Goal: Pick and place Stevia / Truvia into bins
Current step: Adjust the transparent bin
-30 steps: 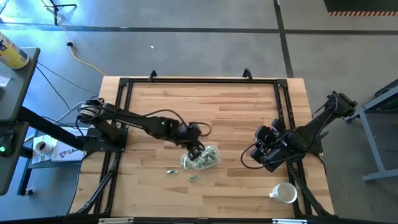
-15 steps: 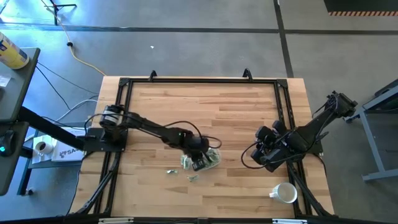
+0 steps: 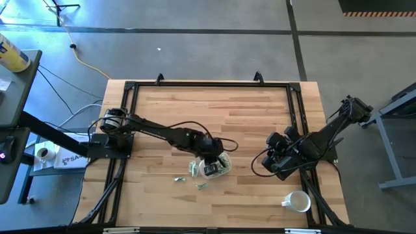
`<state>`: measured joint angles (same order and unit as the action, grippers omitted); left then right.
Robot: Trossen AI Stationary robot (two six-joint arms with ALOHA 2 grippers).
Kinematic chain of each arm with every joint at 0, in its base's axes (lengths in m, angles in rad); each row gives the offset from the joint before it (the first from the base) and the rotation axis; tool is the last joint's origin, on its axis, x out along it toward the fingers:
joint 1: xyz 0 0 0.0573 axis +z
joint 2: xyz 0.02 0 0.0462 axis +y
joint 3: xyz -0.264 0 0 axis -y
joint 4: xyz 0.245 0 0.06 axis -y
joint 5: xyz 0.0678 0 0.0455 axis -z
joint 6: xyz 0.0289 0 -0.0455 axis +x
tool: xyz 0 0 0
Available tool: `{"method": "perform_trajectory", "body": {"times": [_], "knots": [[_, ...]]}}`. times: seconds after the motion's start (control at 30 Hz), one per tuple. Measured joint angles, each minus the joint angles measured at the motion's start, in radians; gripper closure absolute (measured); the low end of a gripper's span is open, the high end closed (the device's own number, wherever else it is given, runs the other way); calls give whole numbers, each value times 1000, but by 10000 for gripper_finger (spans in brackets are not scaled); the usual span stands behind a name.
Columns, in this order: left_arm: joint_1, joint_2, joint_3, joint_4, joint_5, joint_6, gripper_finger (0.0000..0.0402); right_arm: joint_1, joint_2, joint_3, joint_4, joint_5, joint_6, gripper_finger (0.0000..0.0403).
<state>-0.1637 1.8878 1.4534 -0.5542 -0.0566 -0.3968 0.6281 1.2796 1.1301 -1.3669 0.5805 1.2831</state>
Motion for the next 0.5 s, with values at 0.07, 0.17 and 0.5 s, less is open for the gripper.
{"method": "perform_trajectory", "body": {"times": [0.07, 0.17, 0.5], "knots": [[1, 3, -1, 3, -26, 11, 295, 0, 6, 0, 0, -1, 0, 269], [1, 33, 1, 40, -43, 43, 297, 0, 19, 0, 0, -4, 0, 269], [0, 142, -1, 81, 32, 52, 297, 5, 67, 0, -1, -44, 2, 269]]}}
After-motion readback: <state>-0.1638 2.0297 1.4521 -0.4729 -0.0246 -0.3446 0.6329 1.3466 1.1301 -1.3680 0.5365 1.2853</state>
